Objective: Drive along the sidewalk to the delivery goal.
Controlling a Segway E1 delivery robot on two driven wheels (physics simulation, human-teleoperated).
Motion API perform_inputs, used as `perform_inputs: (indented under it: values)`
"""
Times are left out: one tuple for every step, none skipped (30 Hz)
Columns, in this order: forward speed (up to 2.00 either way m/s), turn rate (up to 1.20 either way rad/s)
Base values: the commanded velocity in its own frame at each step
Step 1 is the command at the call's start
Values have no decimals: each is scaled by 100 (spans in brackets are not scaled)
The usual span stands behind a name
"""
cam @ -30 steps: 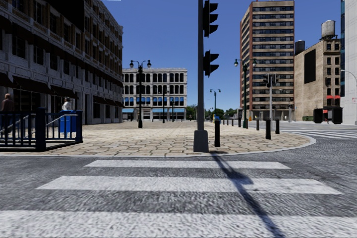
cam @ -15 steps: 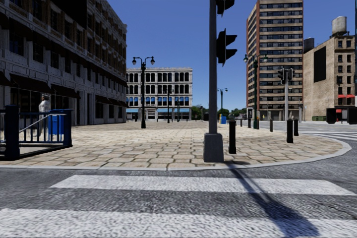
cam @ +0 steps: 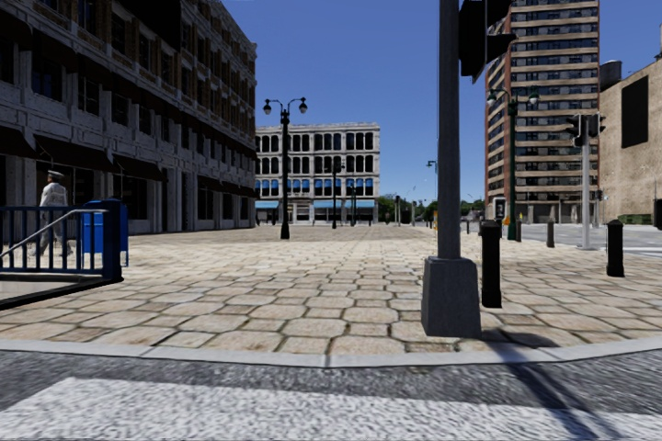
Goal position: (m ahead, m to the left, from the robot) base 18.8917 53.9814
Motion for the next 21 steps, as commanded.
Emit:
perform_inputs:
  values:
    - [200,38]
    - [200,38]
    - [200,38]
    - [200,38]
    - [200,38]
    - [200,38]
    - [200,38]
    - [200,38]
    - [200,38]
    - [200,35]
    - [200,20]
    - [200,20]
    - [200,7]
    - [200,0]
    - [194,0]
    - [186,0]
    - [175,0]
    - [167,0]
    - [167,0]
    - [163,0]
    - [159,0]
